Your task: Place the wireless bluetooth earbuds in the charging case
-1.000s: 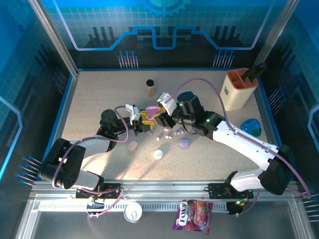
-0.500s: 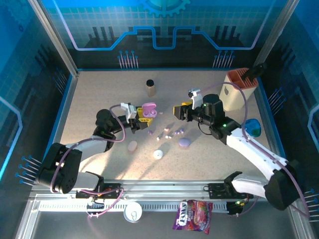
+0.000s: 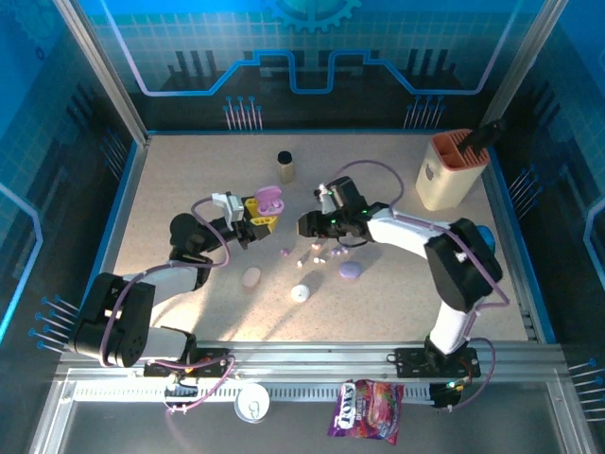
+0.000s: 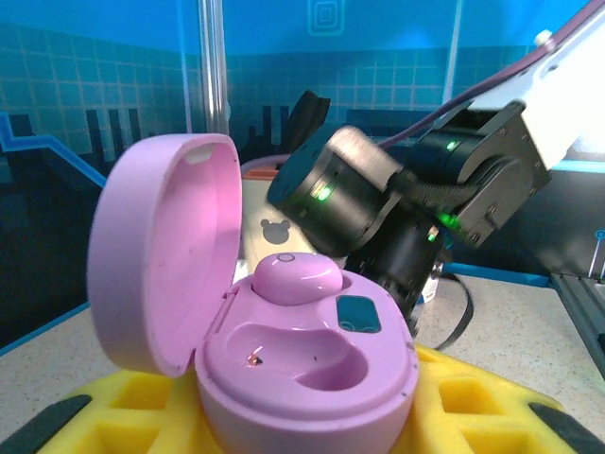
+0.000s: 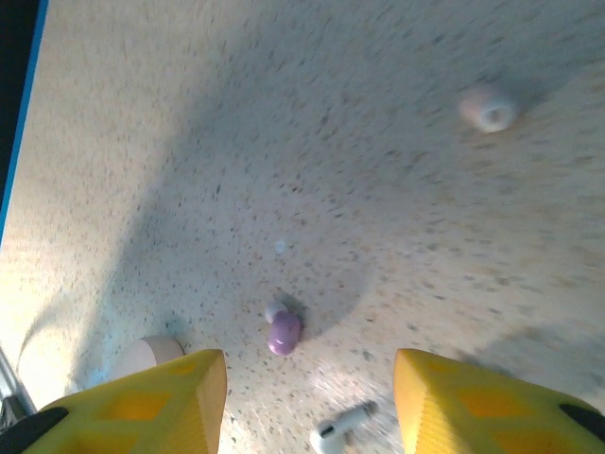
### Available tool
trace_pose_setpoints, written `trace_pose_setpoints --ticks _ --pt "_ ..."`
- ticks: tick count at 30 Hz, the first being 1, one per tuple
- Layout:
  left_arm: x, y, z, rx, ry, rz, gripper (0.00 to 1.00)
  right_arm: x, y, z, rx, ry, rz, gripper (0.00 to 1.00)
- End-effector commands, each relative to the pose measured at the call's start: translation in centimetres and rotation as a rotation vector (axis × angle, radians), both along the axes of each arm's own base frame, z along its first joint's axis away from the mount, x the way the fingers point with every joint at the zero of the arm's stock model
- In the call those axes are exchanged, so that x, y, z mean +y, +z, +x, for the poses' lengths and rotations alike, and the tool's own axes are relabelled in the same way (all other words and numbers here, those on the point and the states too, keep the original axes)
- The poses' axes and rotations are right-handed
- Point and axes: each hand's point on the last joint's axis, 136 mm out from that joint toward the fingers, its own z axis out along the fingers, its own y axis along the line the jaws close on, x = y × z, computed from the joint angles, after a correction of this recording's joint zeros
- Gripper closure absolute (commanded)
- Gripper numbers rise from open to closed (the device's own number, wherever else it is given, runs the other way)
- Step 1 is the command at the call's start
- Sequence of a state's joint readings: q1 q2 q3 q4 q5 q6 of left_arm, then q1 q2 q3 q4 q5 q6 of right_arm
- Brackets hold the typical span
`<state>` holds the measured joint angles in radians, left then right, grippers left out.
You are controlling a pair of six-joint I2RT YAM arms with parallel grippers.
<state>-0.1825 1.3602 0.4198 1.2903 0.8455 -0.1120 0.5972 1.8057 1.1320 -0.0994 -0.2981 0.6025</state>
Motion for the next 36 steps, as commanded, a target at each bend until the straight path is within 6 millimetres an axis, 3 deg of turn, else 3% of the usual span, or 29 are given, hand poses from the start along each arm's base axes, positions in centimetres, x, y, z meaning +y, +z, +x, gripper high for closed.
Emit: trace_pose_setpoints --ticks 1,9,14,21,36 --pt "0.6 1.1 -0.5 -0.045 0.016 -0.024 0.63 3.0 -0.8 -1.0 0.070 0.106 0.019 0.50" --pt "0.7 1.2 -0.5 -0.052 0.018 -0.017 0.63 6.9 -4.4 0.1 0.143 0.261 -0.003 0.50" --pt "0.9 1.0 -0.4 -0.056 0.034 -0.016 0.63 8.2 -5.7 0.7 0.186 0.304 -0.014 0.50" --pt "0.9 1.2 -0.5 -0.053 0.037 -0.018 0.63 7.9 -5.7 -0.3 0.210 0.312 -0.003 0.50" --pt "0.9 1.3 -0.7 -0.048 0.037 0.000 0.63 6.3 -4.6 -4.7 0.250 0.345 0.009 0.52"
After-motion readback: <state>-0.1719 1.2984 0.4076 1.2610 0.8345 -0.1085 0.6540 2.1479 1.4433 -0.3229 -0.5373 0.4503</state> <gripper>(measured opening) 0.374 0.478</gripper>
